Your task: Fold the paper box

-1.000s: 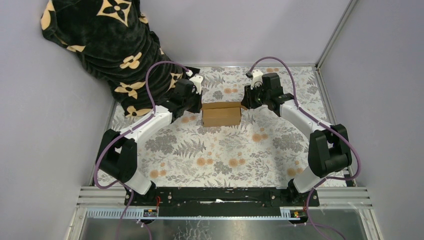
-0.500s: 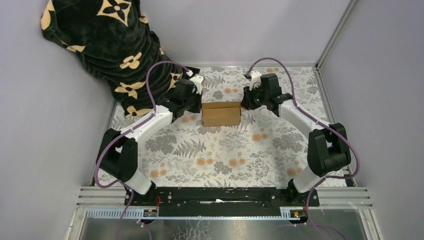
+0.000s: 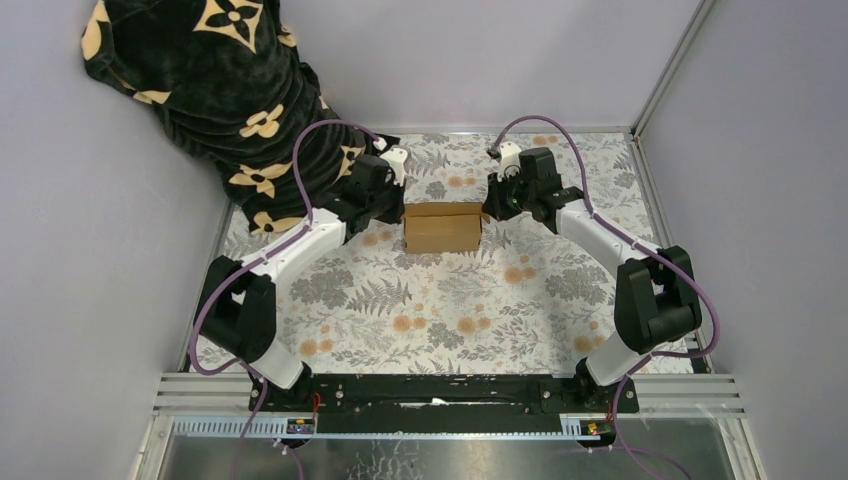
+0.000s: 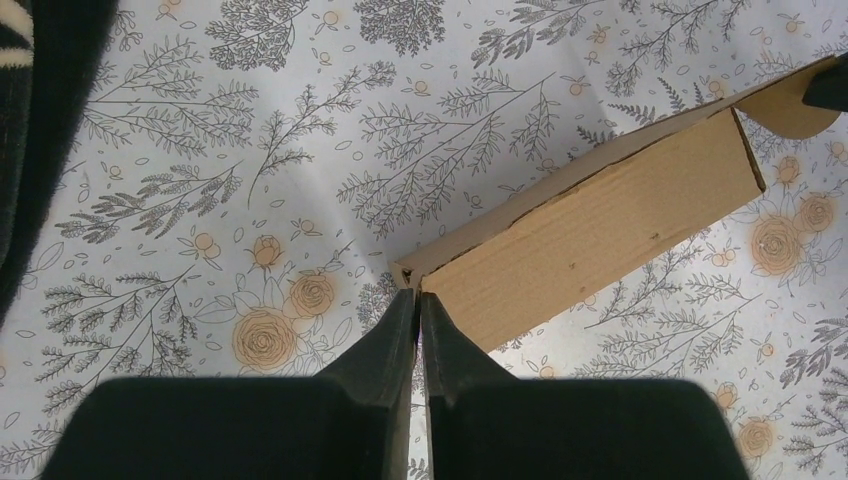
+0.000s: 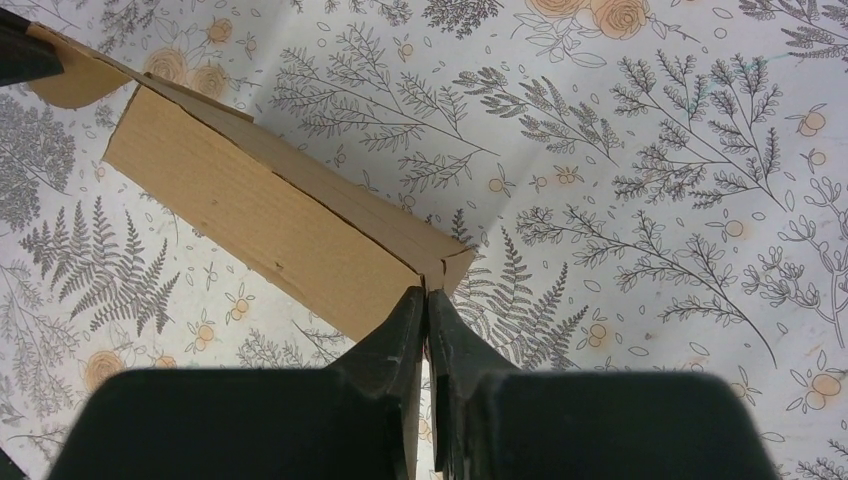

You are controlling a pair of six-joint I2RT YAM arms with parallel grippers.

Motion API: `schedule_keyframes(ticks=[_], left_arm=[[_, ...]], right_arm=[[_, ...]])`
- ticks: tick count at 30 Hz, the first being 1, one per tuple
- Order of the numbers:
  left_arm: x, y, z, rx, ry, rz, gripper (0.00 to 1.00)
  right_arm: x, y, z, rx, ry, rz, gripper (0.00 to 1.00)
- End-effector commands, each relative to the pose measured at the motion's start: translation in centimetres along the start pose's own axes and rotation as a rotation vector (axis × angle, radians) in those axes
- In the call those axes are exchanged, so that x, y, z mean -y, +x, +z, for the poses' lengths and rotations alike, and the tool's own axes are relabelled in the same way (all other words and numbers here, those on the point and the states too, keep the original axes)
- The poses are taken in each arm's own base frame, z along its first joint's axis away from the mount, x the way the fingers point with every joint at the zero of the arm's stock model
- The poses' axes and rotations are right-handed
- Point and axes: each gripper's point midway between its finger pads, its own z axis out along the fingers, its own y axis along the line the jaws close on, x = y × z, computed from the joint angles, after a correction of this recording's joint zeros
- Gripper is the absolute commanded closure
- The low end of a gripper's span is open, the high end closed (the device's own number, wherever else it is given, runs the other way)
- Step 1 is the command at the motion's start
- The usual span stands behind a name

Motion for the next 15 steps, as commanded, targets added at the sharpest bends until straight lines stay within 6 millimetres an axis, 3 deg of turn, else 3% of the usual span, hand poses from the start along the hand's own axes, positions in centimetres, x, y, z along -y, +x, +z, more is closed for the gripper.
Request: schedule_keyframes(ticks=[1, 15], left_arm=[[0.4, -2.0, 0.2, 0.041, -0.007, -0.005, 0.89], [1.7, -1.4, 0.5, 0.012, -0.011, -0.005, 0.90]], right_arm=[[-0.6, -2.8, -0.8, 0.060, 0.012, -0.046, 0.91], [-1.8, -2.5, -0.8, 0.037, 0.017, -0.032, 0.98]])
